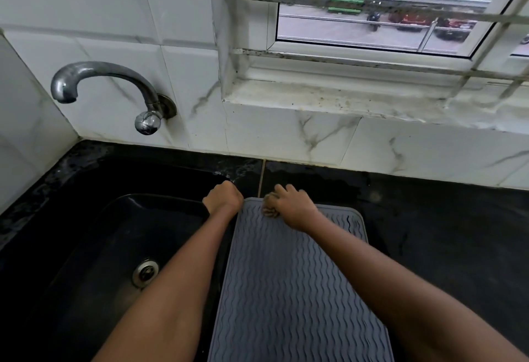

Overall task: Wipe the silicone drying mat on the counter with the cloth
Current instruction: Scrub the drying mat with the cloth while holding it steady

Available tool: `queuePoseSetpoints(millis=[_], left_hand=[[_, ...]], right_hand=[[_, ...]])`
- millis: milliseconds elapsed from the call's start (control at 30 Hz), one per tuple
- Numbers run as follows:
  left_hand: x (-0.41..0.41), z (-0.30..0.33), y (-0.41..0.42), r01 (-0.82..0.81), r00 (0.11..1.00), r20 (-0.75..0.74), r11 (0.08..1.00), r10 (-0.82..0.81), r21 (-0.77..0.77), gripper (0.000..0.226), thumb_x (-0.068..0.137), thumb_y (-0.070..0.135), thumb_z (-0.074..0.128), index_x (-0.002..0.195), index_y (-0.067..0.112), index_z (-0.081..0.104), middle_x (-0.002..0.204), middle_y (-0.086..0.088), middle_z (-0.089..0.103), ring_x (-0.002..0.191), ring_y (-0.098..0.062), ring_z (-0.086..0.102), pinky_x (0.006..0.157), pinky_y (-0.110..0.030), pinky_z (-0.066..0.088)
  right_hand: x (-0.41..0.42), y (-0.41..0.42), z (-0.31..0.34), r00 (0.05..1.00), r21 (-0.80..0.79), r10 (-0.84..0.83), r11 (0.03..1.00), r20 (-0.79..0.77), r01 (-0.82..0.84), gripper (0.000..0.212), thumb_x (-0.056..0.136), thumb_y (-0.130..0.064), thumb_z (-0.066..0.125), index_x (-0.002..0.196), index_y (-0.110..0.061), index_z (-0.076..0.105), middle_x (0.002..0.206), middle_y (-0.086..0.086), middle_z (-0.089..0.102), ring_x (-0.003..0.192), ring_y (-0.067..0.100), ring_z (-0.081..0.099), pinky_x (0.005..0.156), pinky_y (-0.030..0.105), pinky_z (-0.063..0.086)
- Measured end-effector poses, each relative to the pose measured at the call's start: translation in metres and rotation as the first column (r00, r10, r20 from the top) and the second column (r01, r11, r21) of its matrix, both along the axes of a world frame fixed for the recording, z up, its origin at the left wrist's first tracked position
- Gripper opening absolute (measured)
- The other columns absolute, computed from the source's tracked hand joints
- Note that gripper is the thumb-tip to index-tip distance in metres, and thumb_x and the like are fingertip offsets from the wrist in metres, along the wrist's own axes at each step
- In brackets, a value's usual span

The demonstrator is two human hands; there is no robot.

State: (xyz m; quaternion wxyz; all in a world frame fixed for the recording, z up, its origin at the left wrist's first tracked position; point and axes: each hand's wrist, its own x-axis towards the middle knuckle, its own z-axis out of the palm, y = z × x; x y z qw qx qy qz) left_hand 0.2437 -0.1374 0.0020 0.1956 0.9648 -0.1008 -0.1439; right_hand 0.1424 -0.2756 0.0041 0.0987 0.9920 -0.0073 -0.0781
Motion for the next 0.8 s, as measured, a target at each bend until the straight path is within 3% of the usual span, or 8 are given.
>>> queuePoseSetpoints(millis=[167, 300, 367, 433, 500, 567, 667, 800], left_hand=[[0.002, -0.001, -0.002, 0.010, 1.000, -0.019, 0.999, -0.010, 0.046, 0.021, 0.092, 0.021, 0.053, 0.101, 0.017, 0.072, 0.110, -0.005, 0.069, 0.103, -0.026, 0.063, 0.093, -0.041, 0.051], [0.002, -0.001, -0.005, 0.014, 1.000, -0.002, 0.997, -0.013, 0.082, 0.022, 0.092, 0.019, 0.052, 0.102, 0.017, 0.072, 0.110, -0.007, 0.069, 0.103, -0.027, 0.063, 0.093, -0.038, 0.049], [-0.002, 0.001, -0.008, 0.043, 0.996, 0.069, 0.986, -0.054, 0.159, 0.020, 0.092, 0.017, 0.052, 0.098, 0.018, 0.071, 0.108, -0.006, 0.069, 0.102, -0.025, 0.062, 0.092, -0.038, 0.041], [-0.013, -0.008, -0.008, 0.144, 0.938, 0.270, 0.953, -0.216, 0.265, 0.022, 0.095, 0.020, 0.048, 0.106, 0.024, 0.067, 0.114, -0.001, 0.065, 0.108, -0.021, 0.056, 0.096, -0.039, 0.035], [-0.035, -0.025, -0.002, 0.302, 0.838, 0.419, 0.937, -0.350, 0.177, 0.028, 0.098, 0.027, 0.041, 0.119, 0.028, 0.060, 0.124, 0.004, 0.058, 0.117, -0.017, 0.050, 0.104, -0.037, 0.029], [-0.066, -0.041, 0.002, 0.466, 0.793, 0.459, 0.884, -0.401, -0.034, 0.031, 0.098, 0.026, 0.041, 0.123, 0.023, 0.059, 0.127, 0.003, 0.058, 0.122, -0.017, 0.050, 0.110, -0.034, 0.025], [-0.104, -0.049, 0.000, 0.514, 0.827, 0.397, 0.823, -0.399, -0.243, 0.039, 0.097, 0.025, 0.042, 0.134, 0.017, 0.052, 0.138, -0.003, 0.054, 0.131, -0.018, 0.045, 0.114, -0.028, 0.018], [-0.116, -0.058, -0.003, 0.505, 0.854, 0.195, 0.859, -0.482, -0.086, 0.053, 0.103, 0.033, 0.024, 0.153, 0.019, 0.016, 0.162, 0.002, 0.015, 0.150, -0.014, 0.009, 0.121, -0.032, 0.002]], right_hand=[[-0.031, -0.054, 0.003, 0.995, 0.069, -0.096, 0.993, -0.041, 0.099, 0.058, 0.085, -0.008, 0.058, 0.138, -0.025, 0.042, 0.138, 0.010, 0.038, 0.116, 0.031, 0.043, 0.087, 0.043, 0.044], [-0.049, -0.075, 0.005, 0.968, 0.279, -0.223, 0.928, -0.115, 0.247, 0.049, 0.089, -0.021, 0.058, 0.134, -0.035, 0.046, 0.121, 0.004, 0.044, 0.103, 0.023, 0.046, 0.078, 0.033, 0.043], [-0.056, -0.077, 0.006, 0.929, 0.583, -0.365, 0.743, -0.062, 0.330, 0.037, 0.093, -0.024, 0.054, 0.129, -0.032, 0.052, 0.117, 0.003, 0.048, 0.099, 0.019, 0.051, 0.086, 0.034, 0.047], [-0.062, -0.072, 0.007, 0.801, 0.850, -0.597, 0.445, 0.048, 0.281, 0.031, 0.094, -0.017, 0.052, 0.125, -0.022, 0.051, 0.119, 0.009, 0.053, 0.103, 0.023, 0.056, 0.091, 0.038, 0.048], [-0.066, -0.062, 0.008, 0.658, 0.934, -0.748, 0.294, 0.094, 0.201, 0.030, 0.093, -0.014, 0.053, 0.121, -0.020, 0.042, 0.118, 0.009, 0.054, 0.103, 0.024, 0.056, 0.083, 0.032, 0.045], [-0.068, -0.049, 0.005, 0.646, 0.928, -0.757, 0.303, 0.096, 0.218, 0.037, 0.093, -0.015, 0.055, 0.124, -0.020, 0.037, 0.116, 0.004, 0.050, 0.101, 0.020, 0.053, 0.080, 0.027, 0.039], [-0.075, -0.034, 0.000, 0.749, 0.811, -0.653, 0.495, 0.110, 0.313, 0.034, 0.092, -0.018, 0.056, 0.124, -0.019, 0.045, 0.118, 0.006, 0.051, 0.106, 0.022, 0.054, 0.082, 0.028, 0.040], [-0.094, -0.012, -0.014, 0.843, 0.535, -0.530, 0.740, 0.091, 0.407, 0.038, 0.093, -0.024, 0.050, 0.131, -0.022, 0.047, 0.132, 0.004, 0.050, 0.118, 0.021, 0.049, 0.094, 0.032, 0.043]])
